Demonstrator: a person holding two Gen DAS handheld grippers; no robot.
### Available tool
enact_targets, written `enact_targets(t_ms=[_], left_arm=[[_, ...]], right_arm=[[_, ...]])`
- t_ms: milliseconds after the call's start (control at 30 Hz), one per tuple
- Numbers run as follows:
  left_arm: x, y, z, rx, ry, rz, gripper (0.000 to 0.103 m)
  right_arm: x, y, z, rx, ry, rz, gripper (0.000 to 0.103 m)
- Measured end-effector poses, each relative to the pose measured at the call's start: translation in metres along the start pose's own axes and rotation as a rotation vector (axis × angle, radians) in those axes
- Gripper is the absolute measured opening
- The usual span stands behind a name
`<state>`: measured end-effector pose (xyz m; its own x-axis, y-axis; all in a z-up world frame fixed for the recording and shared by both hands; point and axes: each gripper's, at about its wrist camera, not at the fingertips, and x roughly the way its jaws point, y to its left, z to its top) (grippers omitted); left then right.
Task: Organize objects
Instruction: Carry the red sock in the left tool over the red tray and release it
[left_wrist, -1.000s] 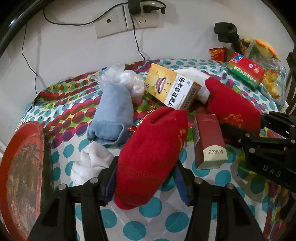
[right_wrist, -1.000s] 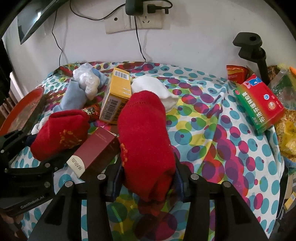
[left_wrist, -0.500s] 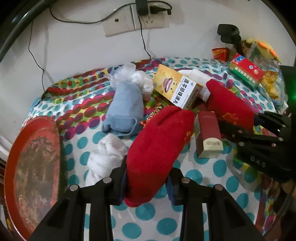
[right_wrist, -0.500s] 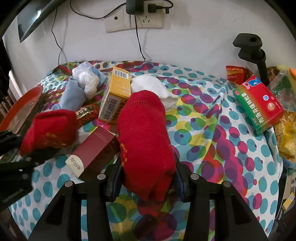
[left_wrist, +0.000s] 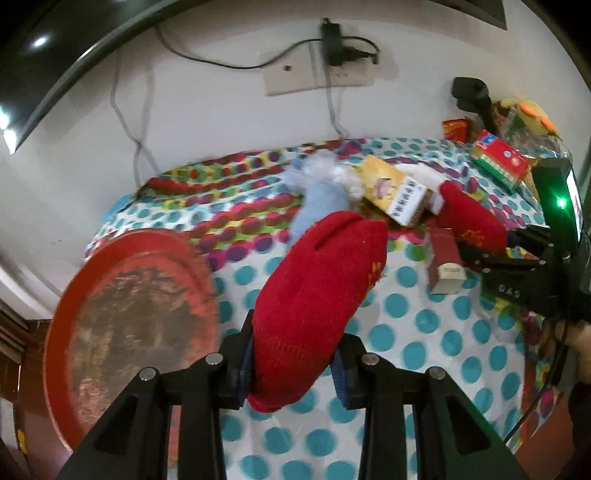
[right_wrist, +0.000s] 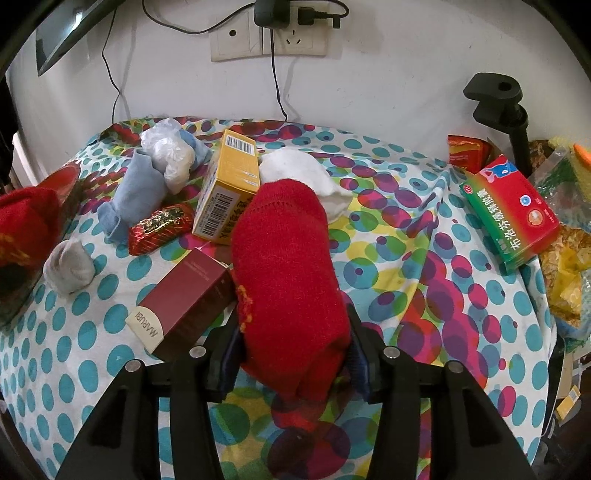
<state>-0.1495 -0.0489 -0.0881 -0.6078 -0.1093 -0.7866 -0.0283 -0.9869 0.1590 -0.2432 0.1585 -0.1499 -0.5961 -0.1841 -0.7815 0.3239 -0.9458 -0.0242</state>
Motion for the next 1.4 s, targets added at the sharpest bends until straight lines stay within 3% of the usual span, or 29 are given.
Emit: enact_targets(t_ms=[300, 733, 933, 1167, 1400], left_arm=[[-0.013, 0.077, -0.021, -0.076, 0.006, 0.110, 0.034], [0.001, 0.194, -0.069, -0.198, 0.113, 0.264, 0.034], [0.008, 0.235, -0.079, -0.259, 0.138, 0.296, 0.034], [0.021, 0.265, -0.091, -0.301, 0.167, 0.326, 0.035], [0.033, 0.271, -0.097, -0.321, 0.210, 0.322, 0.042]], right_arm=[[-0.001, 0.006, 0.000, -0.032, -0.006, -0.041, 0.047], [-0.002, 0.006, 0.000, -0.041, -0.008, -0.053, 0.048], [-0.002, 0.007, 0.001, -0.043, -0.008, -0.054, 0.048], [-0.002, 0.007, 0.001, -0.045, -0.008, -0.056, 0.048], [-0.003, 0.007, 0.002, -0.044, -0.008, -0.057, 0.050]])
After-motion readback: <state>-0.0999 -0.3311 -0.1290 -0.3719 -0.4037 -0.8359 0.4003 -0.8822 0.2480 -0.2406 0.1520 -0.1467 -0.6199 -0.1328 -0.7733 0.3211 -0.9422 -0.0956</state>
